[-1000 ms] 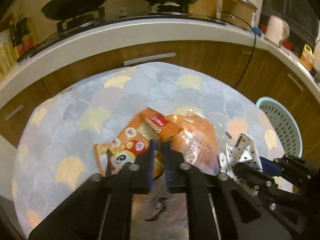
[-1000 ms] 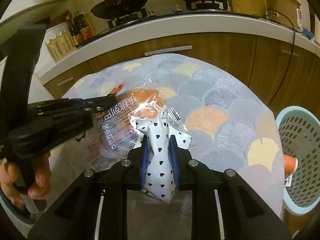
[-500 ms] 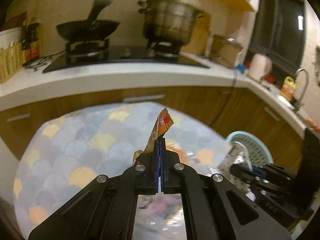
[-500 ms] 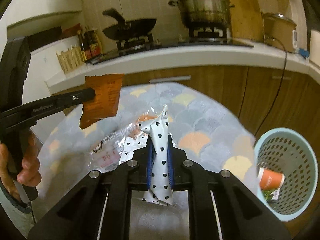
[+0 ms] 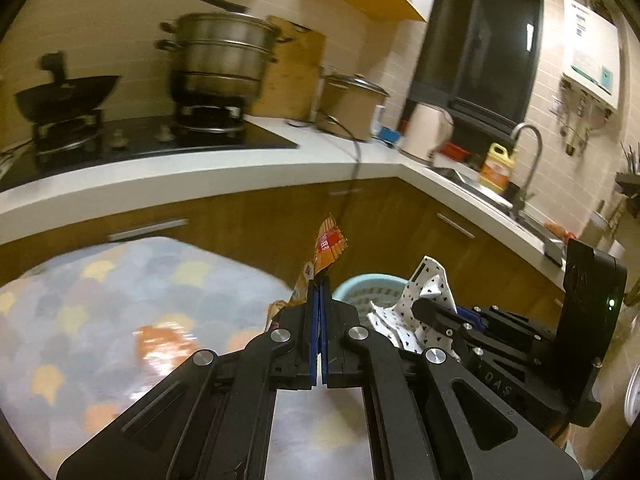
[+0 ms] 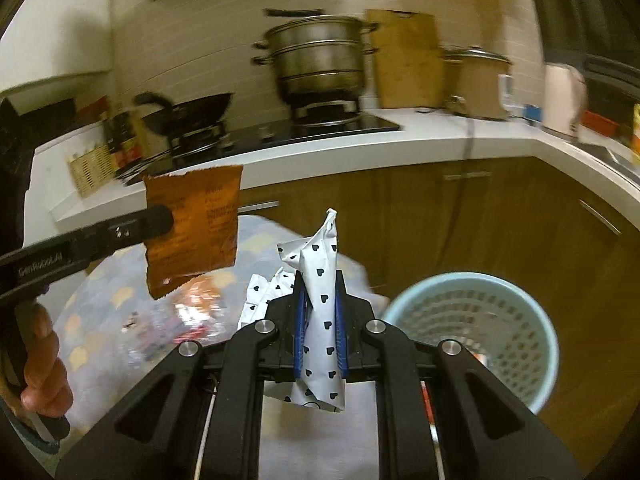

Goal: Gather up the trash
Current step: 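Carry wrapper and paper over the blue basket and release both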

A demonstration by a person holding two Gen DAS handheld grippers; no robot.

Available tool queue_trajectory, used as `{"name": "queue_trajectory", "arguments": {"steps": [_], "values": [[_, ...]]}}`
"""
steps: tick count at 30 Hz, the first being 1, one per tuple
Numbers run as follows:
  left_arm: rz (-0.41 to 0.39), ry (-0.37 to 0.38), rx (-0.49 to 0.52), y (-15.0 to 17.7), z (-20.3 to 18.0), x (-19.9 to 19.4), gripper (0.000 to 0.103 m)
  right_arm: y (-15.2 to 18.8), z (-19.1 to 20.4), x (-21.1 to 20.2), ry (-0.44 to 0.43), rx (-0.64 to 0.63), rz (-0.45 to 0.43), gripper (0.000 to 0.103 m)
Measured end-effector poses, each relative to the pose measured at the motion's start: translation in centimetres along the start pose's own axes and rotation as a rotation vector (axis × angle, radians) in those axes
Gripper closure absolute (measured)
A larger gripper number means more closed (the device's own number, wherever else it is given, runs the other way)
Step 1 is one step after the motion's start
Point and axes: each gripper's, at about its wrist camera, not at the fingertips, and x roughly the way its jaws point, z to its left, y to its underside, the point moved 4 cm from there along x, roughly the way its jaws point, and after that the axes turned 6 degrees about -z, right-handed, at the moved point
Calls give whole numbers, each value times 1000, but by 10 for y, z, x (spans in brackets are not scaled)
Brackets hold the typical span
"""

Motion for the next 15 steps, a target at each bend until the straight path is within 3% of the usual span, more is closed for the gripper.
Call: {"name": "queue_trajectory", "arguments": {"steps": [6,15], "values": [[76,46,5,13,-41,51,103,9,-67,-1,100,85,27,93],[198,82,-27,47,-74,121,103,47,-137,21,212,165,146,92]]}}
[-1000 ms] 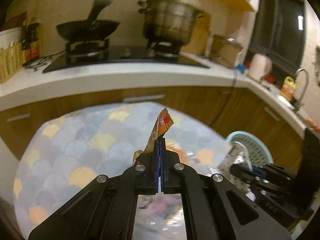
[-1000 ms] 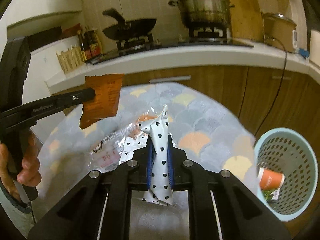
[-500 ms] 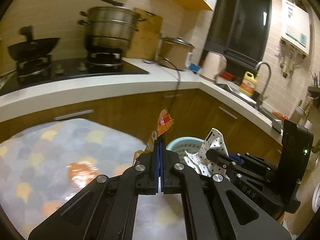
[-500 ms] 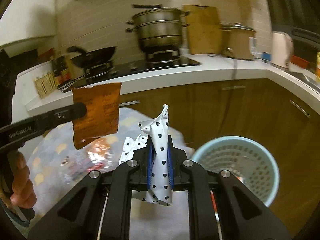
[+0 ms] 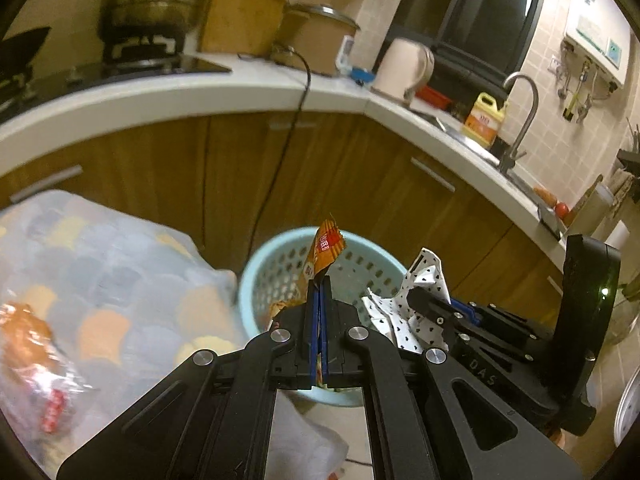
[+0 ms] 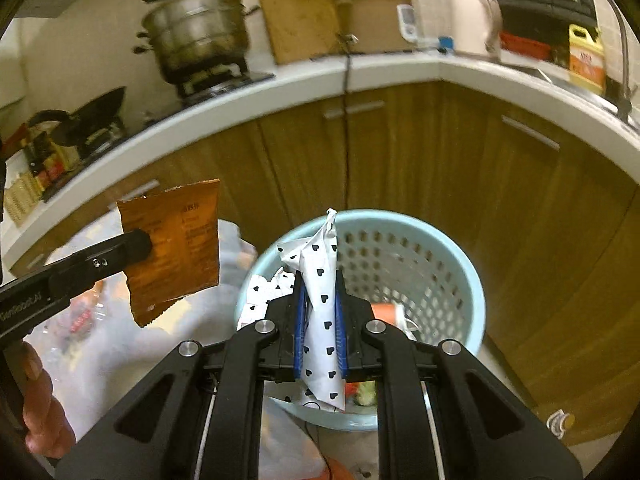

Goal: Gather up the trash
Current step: 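Carry wrapper and paper over the blue basket and release both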

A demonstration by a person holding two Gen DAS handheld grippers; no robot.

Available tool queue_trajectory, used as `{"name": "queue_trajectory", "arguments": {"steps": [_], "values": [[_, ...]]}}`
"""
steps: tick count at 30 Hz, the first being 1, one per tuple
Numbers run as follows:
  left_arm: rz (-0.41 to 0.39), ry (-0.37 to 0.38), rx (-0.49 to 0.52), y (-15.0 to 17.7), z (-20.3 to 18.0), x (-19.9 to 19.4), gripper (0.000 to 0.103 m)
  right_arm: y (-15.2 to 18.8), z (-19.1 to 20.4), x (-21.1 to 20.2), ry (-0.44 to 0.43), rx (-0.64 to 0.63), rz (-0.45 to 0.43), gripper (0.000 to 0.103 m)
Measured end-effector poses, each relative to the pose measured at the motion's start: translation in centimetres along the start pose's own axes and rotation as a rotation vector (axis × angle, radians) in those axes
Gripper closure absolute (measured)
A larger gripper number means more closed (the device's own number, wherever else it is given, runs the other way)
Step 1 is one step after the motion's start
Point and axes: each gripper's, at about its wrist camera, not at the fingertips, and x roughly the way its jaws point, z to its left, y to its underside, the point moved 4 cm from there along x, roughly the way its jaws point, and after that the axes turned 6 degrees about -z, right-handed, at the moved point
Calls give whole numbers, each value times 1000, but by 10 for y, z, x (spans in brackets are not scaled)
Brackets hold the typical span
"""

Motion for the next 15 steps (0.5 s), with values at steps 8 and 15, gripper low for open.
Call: {"name": "queue_trajectory", "arguments": {"steps": [8,15], "values": [[59,-1,2,13,-10,35,102,10,-23,28,42,23,76,91],[85,-14,30,21,-15,42,70,19,-39,36,55,75,111,41]]}}
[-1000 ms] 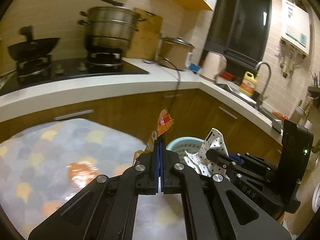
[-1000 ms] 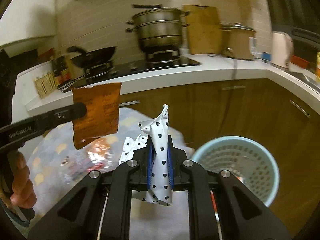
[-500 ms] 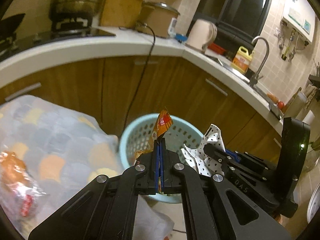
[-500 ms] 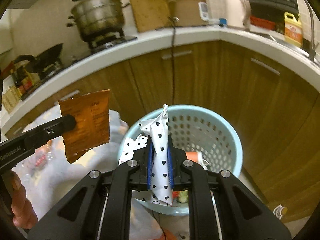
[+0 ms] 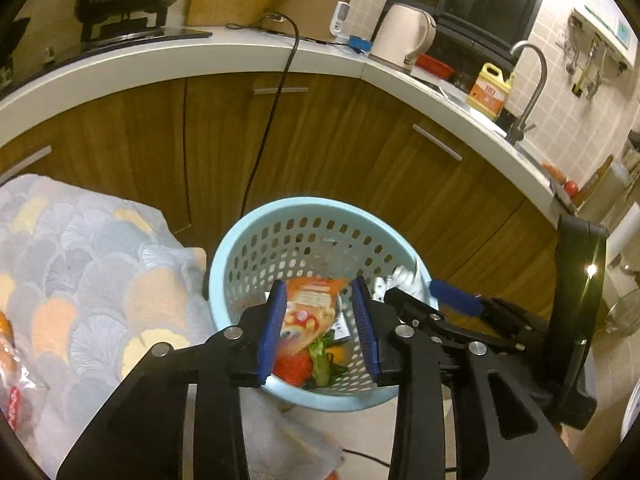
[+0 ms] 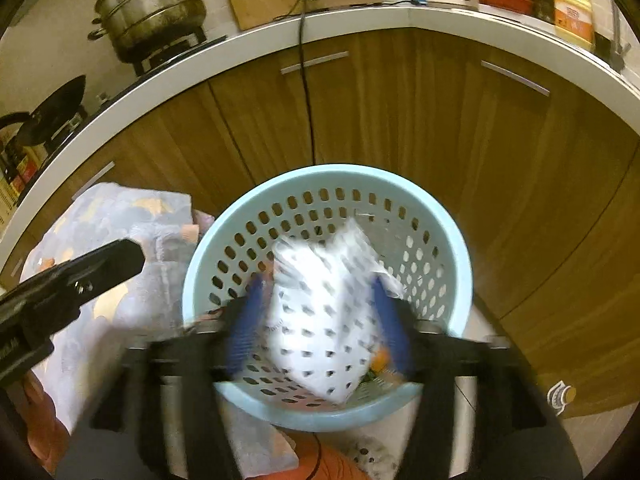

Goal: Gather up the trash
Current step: 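Carry wrapper and paper over the blue basket and release both, then grasp the clear plastic bag on the table with the left tool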

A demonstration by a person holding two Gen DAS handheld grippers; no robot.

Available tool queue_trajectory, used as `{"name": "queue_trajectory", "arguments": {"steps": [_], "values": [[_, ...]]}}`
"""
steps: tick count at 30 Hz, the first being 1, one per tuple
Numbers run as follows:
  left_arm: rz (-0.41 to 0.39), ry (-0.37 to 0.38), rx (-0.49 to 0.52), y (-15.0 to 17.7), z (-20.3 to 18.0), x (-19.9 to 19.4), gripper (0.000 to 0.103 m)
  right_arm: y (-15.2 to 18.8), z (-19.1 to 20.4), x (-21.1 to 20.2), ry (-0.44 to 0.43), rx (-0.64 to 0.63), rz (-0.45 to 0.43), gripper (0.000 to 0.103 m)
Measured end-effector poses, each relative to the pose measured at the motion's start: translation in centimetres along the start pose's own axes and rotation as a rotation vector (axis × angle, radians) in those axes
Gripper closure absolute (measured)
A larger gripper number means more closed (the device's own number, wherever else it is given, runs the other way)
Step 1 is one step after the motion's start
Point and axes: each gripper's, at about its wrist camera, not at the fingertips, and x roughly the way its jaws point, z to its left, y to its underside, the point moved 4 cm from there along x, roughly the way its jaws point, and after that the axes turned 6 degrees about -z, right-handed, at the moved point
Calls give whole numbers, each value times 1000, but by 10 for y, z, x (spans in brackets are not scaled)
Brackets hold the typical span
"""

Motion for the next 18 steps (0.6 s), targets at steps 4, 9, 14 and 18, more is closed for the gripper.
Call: {"name": "queue_trajectory", "arguments": {"steps": [4,9,14,18], "values": [[2,6,1,1,0,-3,69,1,-4,-5,-11,15,-7,41],[-18,5,1,0,1,-14,69,-2,0,-15,-23,1,-31,41],[-58,1,-3,-3,5,-37,69,-8,18,-30,-48,-26,-65,41],[-98,-13,-21,-4,18,-64,69,-13,40,-44,-91,-51,-96,41]]}}
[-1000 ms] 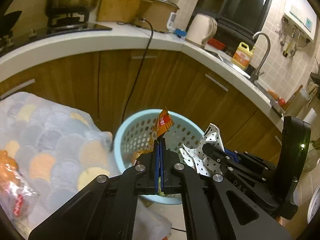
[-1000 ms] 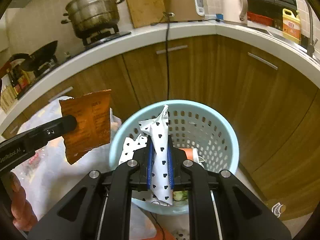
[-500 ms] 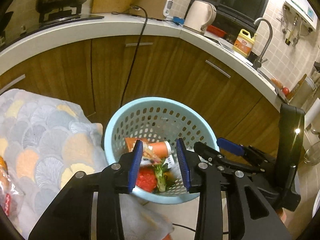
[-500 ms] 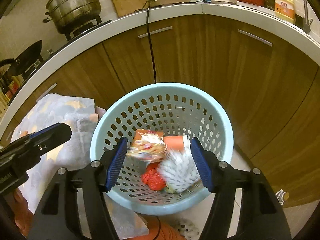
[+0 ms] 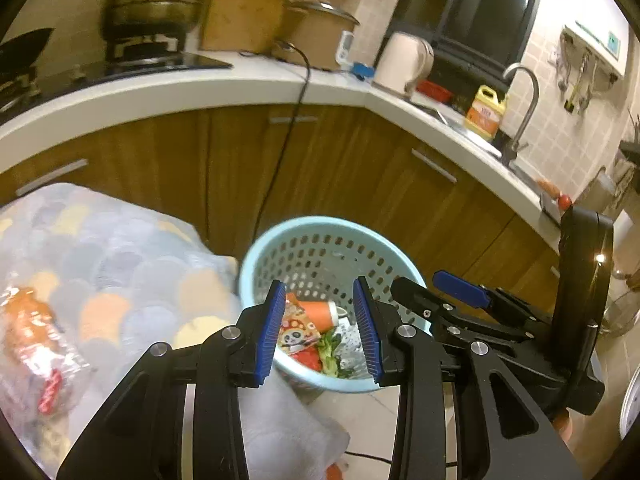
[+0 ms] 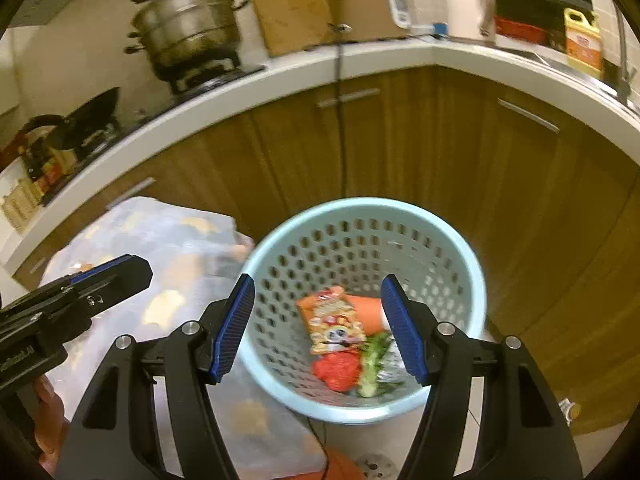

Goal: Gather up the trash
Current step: 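Grasp the clear plastic bag on the table with the left tool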

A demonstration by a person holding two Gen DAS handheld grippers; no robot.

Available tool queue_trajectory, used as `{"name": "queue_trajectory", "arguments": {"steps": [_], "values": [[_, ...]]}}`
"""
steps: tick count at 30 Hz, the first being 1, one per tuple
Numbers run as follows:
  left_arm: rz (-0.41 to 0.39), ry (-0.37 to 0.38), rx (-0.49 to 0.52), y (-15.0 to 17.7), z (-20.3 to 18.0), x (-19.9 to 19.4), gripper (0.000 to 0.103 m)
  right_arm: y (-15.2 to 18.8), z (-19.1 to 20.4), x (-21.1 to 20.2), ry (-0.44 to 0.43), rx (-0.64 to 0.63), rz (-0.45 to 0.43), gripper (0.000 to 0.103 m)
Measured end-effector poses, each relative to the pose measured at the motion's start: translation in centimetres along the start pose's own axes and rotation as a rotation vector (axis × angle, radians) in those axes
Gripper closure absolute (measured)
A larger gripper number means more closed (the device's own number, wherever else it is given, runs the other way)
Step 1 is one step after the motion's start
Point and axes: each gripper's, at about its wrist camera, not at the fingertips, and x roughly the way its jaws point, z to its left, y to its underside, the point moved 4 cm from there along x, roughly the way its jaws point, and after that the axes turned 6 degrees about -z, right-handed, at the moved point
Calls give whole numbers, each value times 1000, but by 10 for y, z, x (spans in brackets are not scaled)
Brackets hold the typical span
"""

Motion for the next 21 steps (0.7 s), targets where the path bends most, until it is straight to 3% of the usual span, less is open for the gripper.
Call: {"name": "queue_trajectory", "arguments": {"steps": [15,21], "values": [[-158,-108,-104,-7,75,-109,65,-3,119,-24,-135,-176,-45,41],[-206,-173,-127,2,111,-153,53,3,168,-30,-186,-255,-60,41]]}}
